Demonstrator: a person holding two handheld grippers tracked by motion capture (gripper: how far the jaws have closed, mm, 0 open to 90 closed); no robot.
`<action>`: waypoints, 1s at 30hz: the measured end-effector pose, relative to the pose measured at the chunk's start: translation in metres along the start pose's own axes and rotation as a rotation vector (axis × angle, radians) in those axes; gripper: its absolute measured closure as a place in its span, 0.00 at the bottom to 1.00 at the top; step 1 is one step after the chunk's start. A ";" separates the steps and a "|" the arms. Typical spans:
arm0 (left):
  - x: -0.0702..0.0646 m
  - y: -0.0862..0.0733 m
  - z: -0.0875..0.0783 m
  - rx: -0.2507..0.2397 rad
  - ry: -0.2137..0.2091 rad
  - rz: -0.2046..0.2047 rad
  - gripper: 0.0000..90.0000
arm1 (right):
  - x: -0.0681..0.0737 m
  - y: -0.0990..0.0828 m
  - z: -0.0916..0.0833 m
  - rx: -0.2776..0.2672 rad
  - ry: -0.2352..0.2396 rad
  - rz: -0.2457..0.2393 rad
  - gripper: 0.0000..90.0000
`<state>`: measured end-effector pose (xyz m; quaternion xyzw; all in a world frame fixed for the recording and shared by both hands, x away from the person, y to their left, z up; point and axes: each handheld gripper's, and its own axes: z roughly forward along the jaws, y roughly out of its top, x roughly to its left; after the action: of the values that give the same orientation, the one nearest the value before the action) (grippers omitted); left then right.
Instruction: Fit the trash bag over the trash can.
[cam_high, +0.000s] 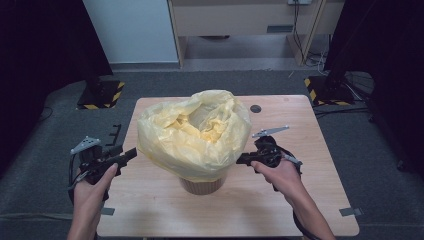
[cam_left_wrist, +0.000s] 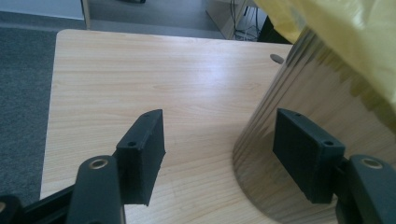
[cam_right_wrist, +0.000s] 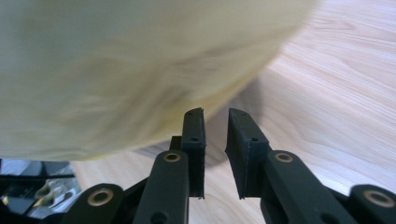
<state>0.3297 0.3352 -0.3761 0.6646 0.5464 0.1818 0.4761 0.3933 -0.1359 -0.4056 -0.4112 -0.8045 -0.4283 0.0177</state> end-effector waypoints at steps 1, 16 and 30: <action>-0.001 0.001 -0.002 -0.003 0.001 0.000 0.38 | -0.003 0.000 -0.002 -0.002 -0.012 0.011 0.84; -0.010 0.012 -0.023 -0.044 -0.012 -0.010 0.35 | -0.029 0.009 -0.007 -0.063 -0.067 0.051 0.67; -0.030 0.030 -0.025 -0.046 -0.040 0.009 0.29 | -0.004 0.020 0.000 -0.048 -0.053 -0.029 0.75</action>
<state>0.3177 0.3208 -0.3309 0.6594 0.5294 0.1830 0.5014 0.4095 -0.1328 -0.3940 -0.4109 -0.8000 -0.4367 -0.0197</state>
